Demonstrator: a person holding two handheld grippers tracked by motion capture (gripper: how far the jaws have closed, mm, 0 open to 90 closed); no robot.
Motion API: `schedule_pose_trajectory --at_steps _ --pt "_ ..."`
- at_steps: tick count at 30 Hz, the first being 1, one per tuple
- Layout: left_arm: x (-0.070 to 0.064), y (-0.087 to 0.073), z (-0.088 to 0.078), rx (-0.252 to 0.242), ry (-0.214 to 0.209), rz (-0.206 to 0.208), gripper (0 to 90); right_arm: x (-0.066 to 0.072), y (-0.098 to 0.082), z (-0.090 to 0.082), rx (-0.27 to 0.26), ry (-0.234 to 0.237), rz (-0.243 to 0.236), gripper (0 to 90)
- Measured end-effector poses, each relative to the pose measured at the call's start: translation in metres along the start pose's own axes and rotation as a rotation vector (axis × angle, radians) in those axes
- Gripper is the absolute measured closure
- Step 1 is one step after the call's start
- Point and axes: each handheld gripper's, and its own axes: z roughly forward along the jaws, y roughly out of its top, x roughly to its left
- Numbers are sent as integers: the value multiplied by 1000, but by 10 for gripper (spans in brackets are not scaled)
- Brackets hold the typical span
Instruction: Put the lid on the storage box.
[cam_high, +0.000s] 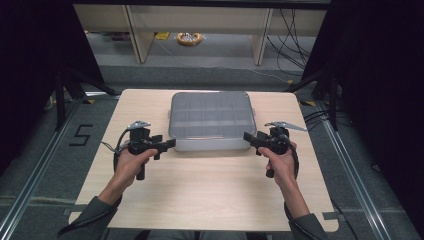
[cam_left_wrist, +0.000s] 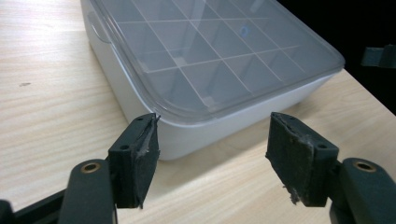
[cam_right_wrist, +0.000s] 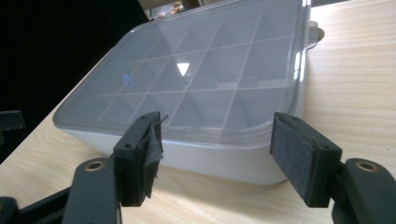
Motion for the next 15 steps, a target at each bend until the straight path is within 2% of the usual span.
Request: schedule_pose_trajectory --at_steps 3,4,5,6,7,11,12,14,15 --pt "-3 -3 -1 2 2 7 330 2 -3 0 1 2 -21 338" --pt "-3 -4 0 1 1 5 331 6 -4 -1 15 1 26 331" --pt "-4 -5 -1 2 -2 12 332 5 -4 -1 11 3 4 328" --pt "-5 -6 0 3 -4 9 332 7 -5 -1 18 -2 25 328" --pt "-6 -7 -1 9 0 12 332 4 -5 -2 15 13 -1 327" --pt "-9 -13 -1 13 -11 21 330 2 -9 -3 16 0 -9 319" --pt "-9 -14 -1 16 -12 24 330 5 -10 -5 27 5 33 319" --pt "-12 -17 -1 16 -15 21 328 1 -11 -5 21 5 -8 317" --pt "-13 -18 -1 21 -16 29 324 1 -12 -6 27 12 1 314"
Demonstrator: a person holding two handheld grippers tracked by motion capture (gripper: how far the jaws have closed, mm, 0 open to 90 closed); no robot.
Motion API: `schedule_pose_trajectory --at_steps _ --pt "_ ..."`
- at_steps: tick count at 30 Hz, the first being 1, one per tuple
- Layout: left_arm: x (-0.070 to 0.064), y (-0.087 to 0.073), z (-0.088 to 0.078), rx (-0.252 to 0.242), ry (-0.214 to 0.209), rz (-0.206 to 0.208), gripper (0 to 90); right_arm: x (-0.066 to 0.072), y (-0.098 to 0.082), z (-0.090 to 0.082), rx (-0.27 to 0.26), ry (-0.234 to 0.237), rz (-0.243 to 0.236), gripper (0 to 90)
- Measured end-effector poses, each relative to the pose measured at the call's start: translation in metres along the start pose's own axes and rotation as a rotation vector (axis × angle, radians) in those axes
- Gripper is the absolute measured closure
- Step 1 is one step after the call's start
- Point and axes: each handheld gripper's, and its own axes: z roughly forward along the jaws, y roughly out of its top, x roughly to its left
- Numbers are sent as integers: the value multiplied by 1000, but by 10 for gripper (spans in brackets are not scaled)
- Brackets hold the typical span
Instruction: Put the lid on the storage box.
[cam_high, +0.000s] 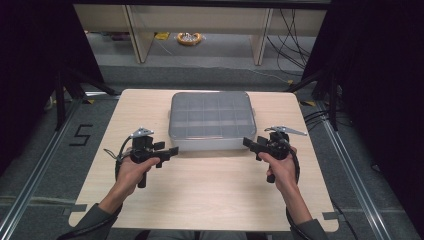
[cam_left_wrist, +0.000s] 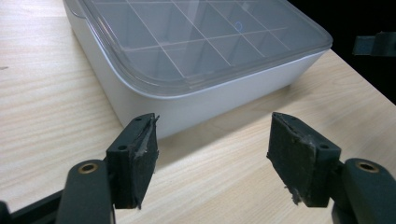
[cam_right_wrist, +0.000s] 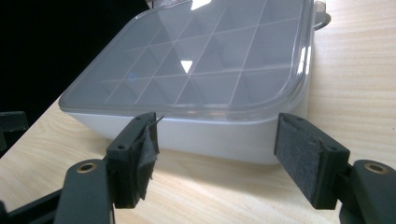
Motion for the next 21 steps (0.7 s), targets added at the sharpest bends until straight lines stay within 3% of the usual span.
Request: schedule_pose_trajectory --at_steps 7,10,12,17,20,21 --pt "-8 -9 2 14 -22 22 294 3 -3 -4 8 3 10 274" --pt "-12 -13 0 15 -29 39 265 5 -6 -6 5 -14 -30 229" --pt "-14 -14 0 21 -32 39 258 7 -9 -7 6 1 -36 182" --pt "-19 -22 -2 28 -62 53 257 11 -15 -9 21 9 -80 166" --pt "-20 -29 -1 40 -60 60 257 13 -19 -10 18 20 -90 166" --pt "-21 -32 -1 44 -68 55 257 18 -21 -11 32 21 -65 166"
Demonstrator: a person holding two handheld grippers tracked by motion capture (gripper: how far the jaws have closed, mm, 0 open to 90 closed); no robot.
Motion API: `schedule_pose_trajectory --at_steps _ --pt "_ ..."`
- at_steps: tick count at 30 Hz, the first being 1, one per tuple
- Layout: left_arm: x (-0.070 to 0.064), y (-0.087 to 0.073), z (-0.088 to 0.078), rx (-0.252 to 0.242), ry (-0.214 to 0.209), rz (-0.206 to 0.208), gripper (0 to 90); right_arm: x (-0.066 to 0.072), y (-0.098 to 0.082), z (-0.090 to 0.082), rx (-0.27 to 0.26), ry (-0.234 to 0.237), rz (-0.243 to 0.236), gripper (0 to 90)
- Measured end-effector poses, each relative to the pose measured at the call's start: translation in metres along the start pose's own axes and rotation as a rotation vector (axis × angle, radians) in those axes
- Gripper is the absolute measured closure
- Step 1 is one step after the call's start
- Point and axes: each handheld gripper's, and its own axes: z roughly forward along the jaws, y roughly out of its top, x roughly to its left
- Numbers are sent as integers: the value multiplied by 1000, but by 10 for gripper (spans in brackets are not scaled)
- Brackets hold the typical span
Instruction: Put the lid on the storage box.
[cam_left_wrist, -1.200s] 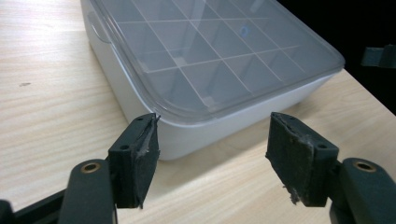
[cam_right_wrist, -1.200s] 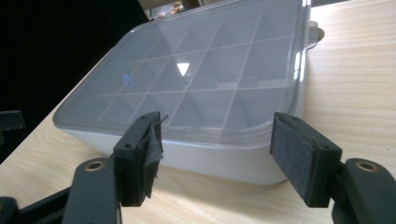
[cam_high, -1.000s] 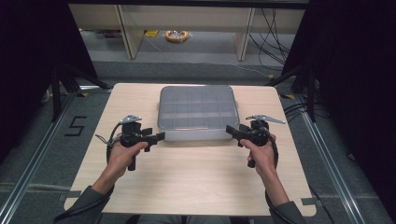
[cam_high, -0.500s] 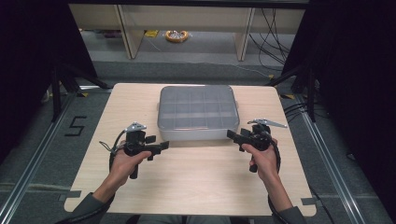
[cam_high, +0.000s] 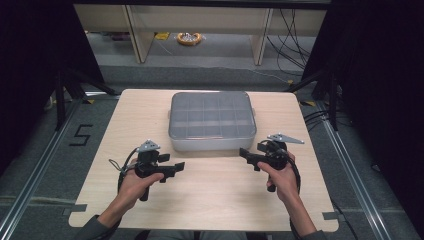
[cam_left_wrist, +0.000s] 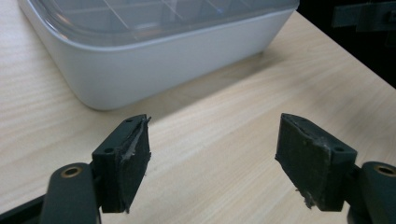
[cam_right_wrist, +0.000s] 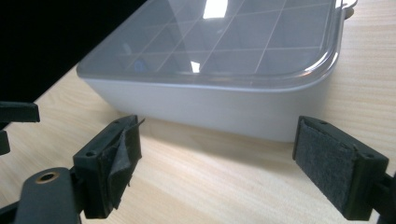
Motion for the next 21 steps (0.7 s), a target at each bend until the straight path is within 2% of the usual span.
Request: schedule_pose_trajectory --at_steps 1,5,7,9,10,11,14,15,17,18,19,21 --pt "0 -2 0 3 -1 1 257 -1 -1 0 6 -12 -50 166" --pt "-2 -11 -2 12 -5 -1 257 5 -8 -2 18 5 -27 166" --pt "-3 -18 -7 3 -12 9 255 6 -12 -4 32 10 -63 166" --pt "-4 -20 -10 4 -14 21 254 6 -13 -4 33 14 -69 166" --pt "-5 -22 -12 -1 -16 23 252 11 -16 -5 30 16 -27 166" --pt "-6 -24 -16 0 -13 33 250 9 -19 -5 31 23 -78 166" --pt "-7 -26 -18 -8 -20 32 246 12 -22 -5 25 27 -87 166" --pt "-7 -29 -20 -8 -21 39 243 13 -25 -5 16 17 -112 165" --pt "-8 -30 -21 -7 -15 42 241 14 -26 -4 3 24 -108 166" --pt "-8 -32 -22 -6 -17 44 240 15 -28 -5 5 11 -113 166" --pt "-8 -34 -22 -6 -21 41 236 17 -32 -7 5 26 -118 167" --pt "-9 -36 -22 -6 -22 37 235 20 -34 -8 2 20 -103 167"
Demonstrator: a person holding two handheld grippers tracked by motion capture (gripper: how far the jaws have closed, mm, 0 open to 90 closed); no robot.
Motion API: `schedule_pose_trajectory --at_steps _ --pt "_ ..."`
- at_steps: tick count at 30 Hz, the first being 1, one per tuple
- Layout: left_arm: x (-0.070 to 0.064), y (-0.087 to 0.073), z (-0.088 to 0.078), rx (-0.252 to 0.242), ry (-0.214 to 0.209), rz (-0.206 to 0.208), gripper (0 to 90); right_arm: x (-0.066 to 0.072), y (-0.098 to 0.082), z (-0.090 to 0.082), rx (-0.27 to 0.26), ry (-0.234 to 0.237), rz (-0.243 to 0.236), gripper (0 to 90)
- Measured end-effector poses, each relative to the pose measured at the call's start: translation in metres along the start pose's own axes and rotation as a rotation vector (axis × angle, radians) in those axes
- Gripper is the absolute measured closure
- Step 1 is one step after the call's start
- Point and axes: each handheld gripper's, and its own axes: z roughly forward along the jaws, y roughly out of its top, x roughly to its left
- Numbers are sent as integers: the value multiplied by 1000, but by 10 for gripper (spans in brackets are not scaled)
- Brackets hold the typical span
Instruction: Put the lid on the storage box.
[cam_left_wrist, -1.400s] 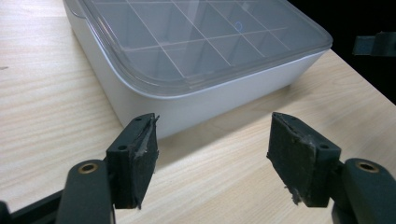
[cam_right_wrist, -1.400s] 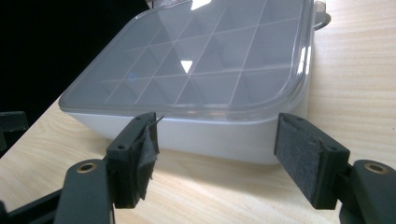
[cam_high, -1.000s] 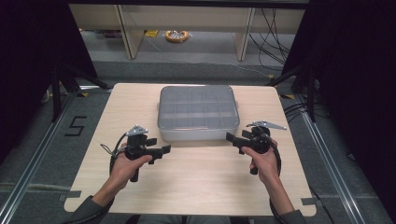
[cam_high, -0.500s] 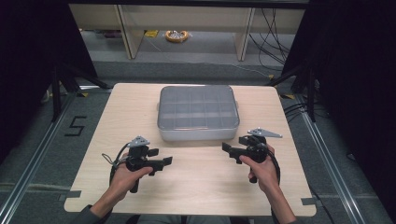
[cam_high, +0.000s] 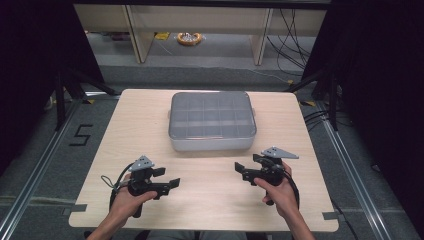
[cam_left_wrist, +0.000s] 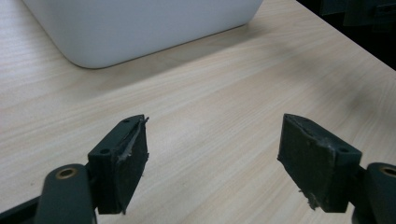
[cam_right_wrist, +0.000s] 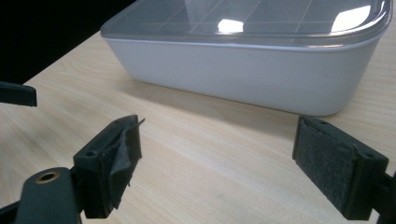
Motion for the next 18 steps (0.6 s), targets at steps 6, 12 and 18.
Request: schedule_pose_trajectory --at_steps 6,12,18 --pt "-2 -10 0 4 -25 0 217 4 -13 -7 19 15 -51 171" --pt "-8 -19 1 15 -33 20 190 10 -26 -15 71 14 -40 169" --pt "-14 -25 -2 19 -51 30 169 13 -35 -20 79 38 -36 169"
